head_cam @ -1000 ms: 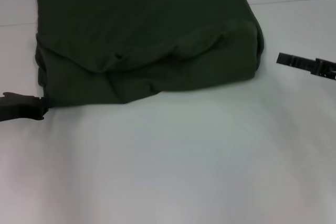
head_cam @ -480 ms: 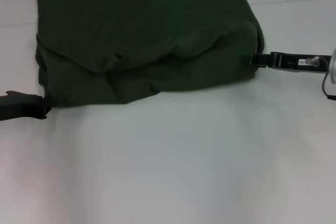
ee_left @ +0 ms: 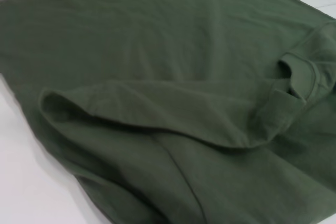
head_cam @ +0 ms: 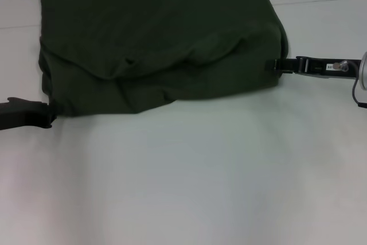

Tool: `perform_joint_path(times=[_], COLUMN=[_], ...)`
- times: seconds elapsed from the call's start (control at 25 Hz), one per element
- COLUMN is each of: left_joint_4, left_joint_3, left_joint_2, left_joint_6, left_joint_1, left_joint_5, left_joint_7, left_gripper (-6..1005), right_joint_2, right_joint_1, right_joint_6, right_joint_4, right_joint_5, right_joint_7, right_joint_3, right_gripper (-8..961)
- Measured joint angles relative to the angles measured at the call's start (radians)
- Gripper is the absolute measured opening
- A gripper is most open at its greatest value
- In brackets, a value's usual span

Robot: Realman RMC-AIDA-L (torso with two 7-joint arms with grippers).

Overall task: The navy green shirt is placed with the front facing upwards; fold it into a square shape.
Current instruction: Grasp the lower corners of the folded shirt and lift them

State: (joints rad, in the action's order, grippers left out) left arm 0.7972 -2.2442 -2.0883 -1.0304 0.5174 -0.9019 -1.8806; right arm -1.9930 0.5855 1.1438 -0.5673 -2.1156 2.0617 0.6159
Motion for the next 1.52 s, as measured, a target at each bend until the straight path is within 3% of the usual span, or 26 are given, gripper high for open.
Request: perform_joint_path(times=[0.28,0.88,1.4,1.52], left_joint_4=[-0.004,0.000,0.001,-0.002], left_joint_3=[0.001,0.003,0.003,0.003], left_joint_2=[0.000,0.001,0.000,0.002], left_joint_6=[0.003,0.007,0.009,0.009], left_joint_1=[0.005,0.017,0.021,0.021], left_joint_5=[0.002,0.011,0.014,0.014], left_joint_7=[0.000,0.000,0.000,0.000], left_gripper=[4,5,6,7], right_joint_2=[0.005,-0.028,-0.029,-0.028], right_joint_1=[-0.014,0.019,0.019,0.015], right_joint_6=[-0.011,-0.114,-0.137,-0.128], right_joint_4=[0.005,0.039,0.061,0.060], right_joint_5=[0.008,0.004,0.008,0.008], right_joint_7=[-0.013,-0.028,-0.019,-0.021], right_joint_3=[-0.013,0.030,0.025,0.026], right_gripper=[670,665,423,308])
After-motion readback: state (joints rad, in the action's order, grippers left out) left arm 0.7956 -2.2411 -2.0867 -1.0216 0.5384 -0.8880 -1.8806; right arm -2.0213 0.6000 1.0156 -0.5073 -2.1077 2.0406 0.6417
